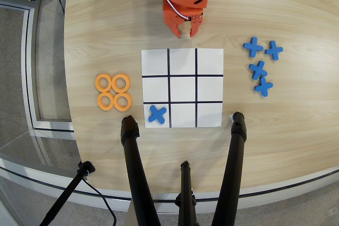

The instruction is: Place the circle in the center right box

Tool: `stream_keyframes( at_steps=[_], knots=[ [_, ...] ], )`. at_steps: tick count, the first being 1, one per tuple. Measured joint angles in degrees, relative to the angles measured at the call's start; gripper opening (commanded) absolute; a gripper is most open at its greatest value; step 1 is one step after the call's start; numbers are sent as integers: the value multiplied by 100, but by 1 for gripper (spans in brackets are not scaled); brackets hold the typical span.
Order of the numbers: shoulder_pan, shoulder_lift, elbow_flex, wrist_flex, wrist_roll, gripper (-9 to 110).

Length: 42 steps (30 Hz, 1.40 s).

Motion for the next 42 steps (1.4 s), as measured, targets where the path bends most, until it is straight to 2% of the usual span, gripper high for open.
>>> stream_keyframes(
  at_steps=[23,31,35,42],
  knots=[
    [2048,-5845,-3700,-3094,0,15],
    [2470,-7427,-4438,-3401,-176,15],
    [2610,-8068,-4755,-3401,-272,20],
    [2716,-8815,-5326,-3437,-281,20]
  ],
)
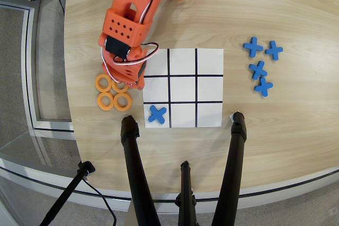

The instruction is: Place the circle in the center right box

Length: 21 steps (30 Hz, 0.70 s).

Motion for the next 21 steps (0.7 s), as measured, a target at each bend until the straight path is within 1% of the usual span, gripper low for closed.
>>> stream_keyframes(
  at_steps=[7,21],
  knots=[
    [35,-492,-475,0,0,22],
    [70,-1028,-492,-123,0,22]
  ],
)
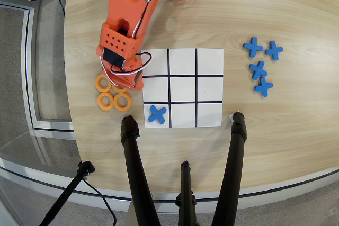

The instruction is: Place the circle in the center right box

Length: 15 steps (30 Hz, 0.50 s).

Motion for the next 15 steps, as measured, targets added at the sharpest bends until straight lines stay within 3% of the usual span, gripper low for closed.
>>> stream_keyframes(
  at_steps=[15],
  knots=[
    [35,-167,-44,-202,35,15]
  ],
)
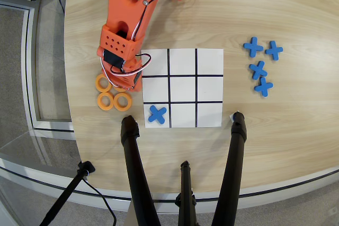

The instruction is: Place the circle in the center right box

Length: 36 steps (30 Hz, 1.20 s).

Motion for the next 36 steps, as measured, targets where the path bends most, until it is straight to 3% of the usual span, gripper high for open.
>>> stream_keyframes(
  at_steps=[24,36],
  knots=[
    [-132,290,510,-9,571,0],
    [-1116,1978,1160,703,1195,0]
  ],
)
